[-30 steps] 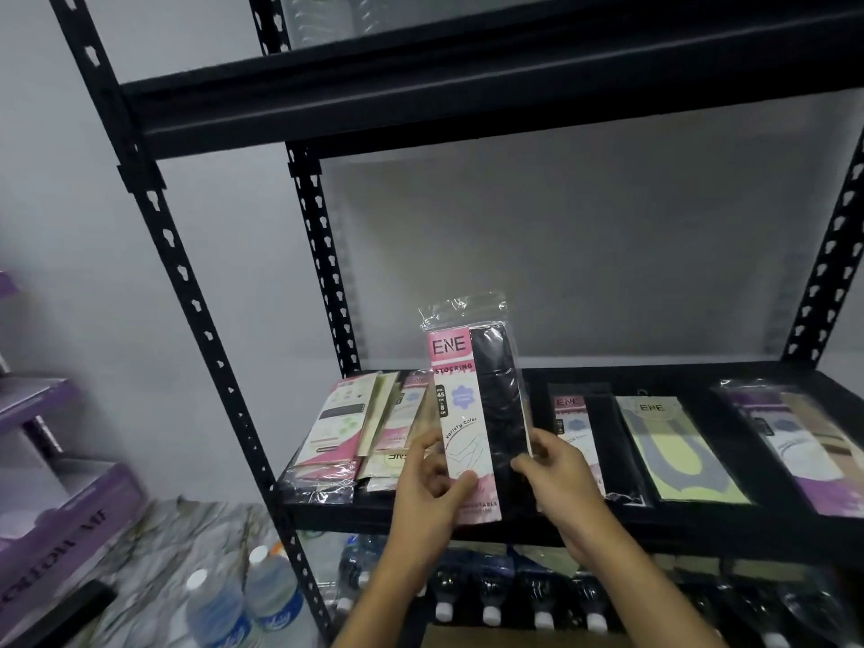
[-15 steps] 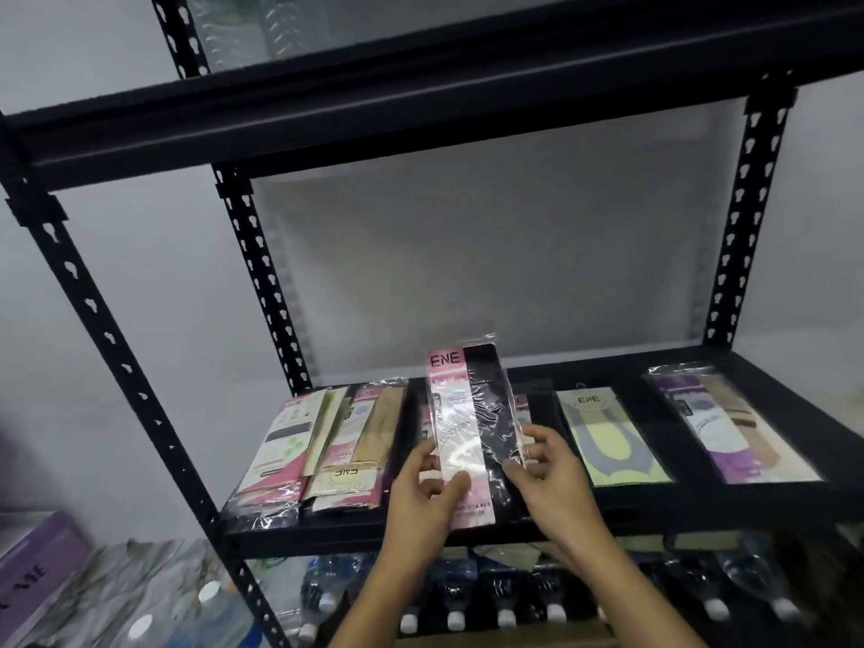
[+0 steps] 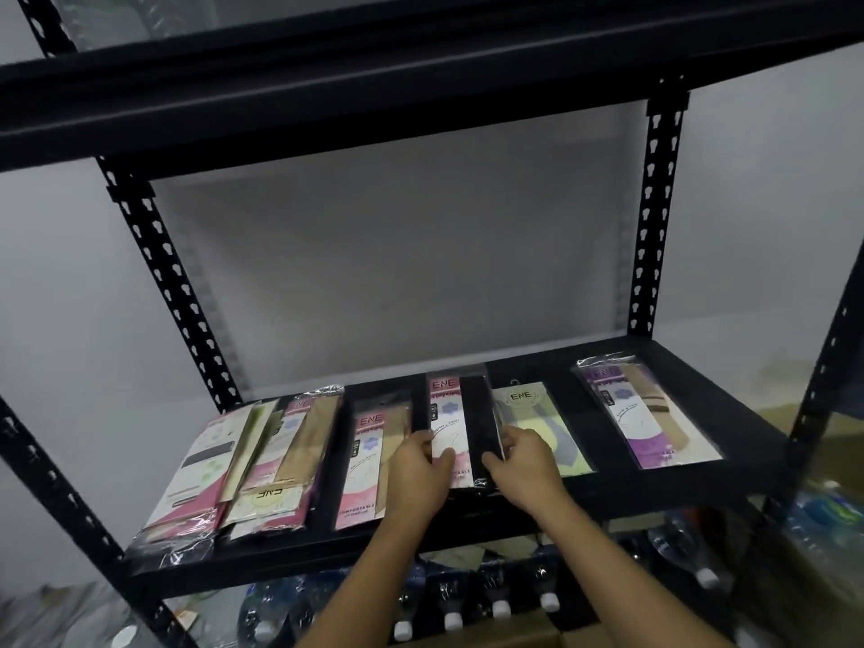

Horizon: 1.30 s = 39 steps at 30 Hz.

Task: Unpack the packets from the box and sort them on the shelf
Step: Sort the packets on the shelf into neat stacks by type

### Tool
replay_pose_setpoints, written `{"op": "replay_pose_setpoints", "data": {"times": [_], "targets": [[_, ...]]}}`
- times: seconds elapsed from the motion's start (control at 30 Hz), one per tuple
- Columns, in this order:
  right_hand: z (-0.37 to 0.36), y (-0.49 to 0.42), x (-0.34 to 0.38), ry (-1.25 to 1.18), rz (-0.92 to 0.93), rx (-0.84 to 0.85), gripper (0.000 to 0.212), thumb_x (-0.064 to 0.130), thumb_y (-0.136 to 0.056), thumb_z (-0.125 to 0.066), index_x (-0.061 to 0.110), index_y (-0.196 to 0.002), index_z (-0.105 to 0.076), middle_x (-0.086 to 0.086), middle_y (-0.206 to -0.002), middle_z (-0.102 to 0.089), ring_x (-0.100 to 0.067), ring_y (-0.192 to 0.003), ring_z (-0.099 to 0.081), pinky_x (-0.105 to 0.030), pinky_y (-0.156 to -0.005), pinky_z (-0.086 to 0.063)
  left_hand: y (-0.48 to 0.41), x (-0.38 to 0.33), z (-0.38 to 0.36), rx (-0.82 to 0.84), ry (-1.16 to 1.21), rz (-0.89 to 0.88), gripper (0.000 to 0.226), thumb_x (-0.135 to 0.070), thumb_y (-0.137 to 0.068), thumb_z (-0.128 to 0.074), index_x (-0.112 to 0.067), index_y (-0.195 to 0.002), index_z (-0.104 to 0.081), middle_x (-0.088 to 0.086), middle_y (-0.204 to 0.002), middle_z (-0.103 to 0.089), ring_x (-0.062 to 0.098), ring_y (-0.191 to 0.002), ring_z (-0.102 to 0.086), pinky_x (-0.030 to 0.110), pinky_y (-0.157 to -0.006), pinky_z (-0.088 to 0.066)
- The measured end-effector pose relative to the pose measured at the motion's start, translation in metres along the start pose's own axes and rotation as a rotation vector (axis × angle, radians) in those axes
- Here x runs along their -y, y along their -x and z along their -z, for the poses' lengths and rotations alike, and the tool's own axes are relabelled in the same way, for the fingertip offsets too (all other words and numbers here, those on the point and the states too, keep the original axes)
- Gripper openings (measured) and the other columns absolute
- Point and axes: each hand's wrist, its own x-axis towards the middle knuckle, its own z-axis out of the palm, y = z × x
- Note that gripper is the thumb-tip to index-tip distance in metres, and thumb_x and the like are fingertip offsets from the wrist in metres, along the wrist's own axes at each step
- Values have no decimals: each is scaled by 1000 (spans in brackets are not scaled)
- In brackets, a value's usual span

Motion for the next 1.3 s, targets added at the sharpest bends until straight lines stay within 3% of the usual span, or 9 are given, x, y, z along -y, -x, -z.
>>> {"op": "replay_pose_setpoints", "data": {"times": [0.1, 0.2, 0.33, 0.67, 0.83, 0.93, 1.07, 1.17, 1.3], "targets": [[-12, -17, -10, 147, -33, -2, 21, 19, -81, -61, 14, -100, -66, -7, -98, -66, -26, -98, -60, -36, -83, -55, -8, 2, -9, 17, -161, -20, 42, -24, -89, -64, -8, -127, -58, 7, -111, -68, 21, -94, -66, 35, -85, -55], [-16, -15, -8, 287, -45, 27, 25, 20, -88, -54, 7, -108, -61, -13, -108, -58, -30, -108, -53, -35, -90, -49, -9, 4, -17, 38, -285, -29, 39, -28, -92, -59, -9, -125, -60, 9, -117, -64, 22, -99, -64, 35, -87, -53], [-21, -13, -13, 300, -44, 32, 31, 22, -93, -49, 6, -119, -55, -15, -113, -55, -30, -111, -51, -37, -91, -48, -8, 4, -20, 65, -314, -38, 36, -26, -94, -55, -8, -125, -60, 11, -119, -63, 23, -101, -63, 34, -88, -52], [-23, -18, -13, 245, -34, 55, 22, 18, -88, -52, 7, -105, -62, -11, -101, -65, -27, -97, -59, -38, -83, -54, -16, 7, -12, 102, -332, -28, 31, -25, -94, -58, -7, -120, -59, 10, -109, -66, 23, -93, -65, 32, -79, -54], [-24, -18, -14, 265, -25, 34, 26, 24, -88, -52, 10, -107, -62, -10, -101, -65, -29, -101, -57, -41, -86, -52, -13, 7, -7, 74, -322, -56, 28, -26, -94, -57, -6, -113, -61, 8, -105, -65, 18, -86, -62, 28, -72, -50], [-24, -12, -2, 341, 6, -54, 35, 31, -91, -49, 15, -121, -58, -9, -115, -61, -29, -112, -45, -43, -95, -44, -11, 5, 4, 34, -299, -108, 23, -25, -92, -59, -8, -106, -64, 5, -94, -67, 13, -75, -56, 22, -65, -45], [-38, 3, 22, 390, 109, -112, 42, 34, -92, -49, 18, -131, -52, -5, -132, -52, -26, -123, -37, -42, -102, -32, -7, 18, 36, -38, -200, -119, 31, -24, -91, -61, -10, -119, -61, 3, -113, -66, 15, -98, -63, 18, -77, -45], [-63, 15, 43, 316, 160, -55, 37, 35, -92, -50, 20, -126, -56, -3, -130, -54, -24, -123, -39, -41, -102, -33, -8, 51, 71, -127, -239, -115, 35, -31, -88, -62, -15, -119, -63, 1, -118, -65, 17, -108, -60, 32, -93, -50], [-104, 26, 68, 256, 240, 56, 37, 32, -91, -52, 17, -124, -57, -1, -128, -56, -23, -120, -41, -41, -103, -35, -8, 95, 130, -306, -382, -83, 31, -31, -85, -61, -22, -114, -64, -1, -119, -62, 22, -113, -51, 44, -99, -43]]}}
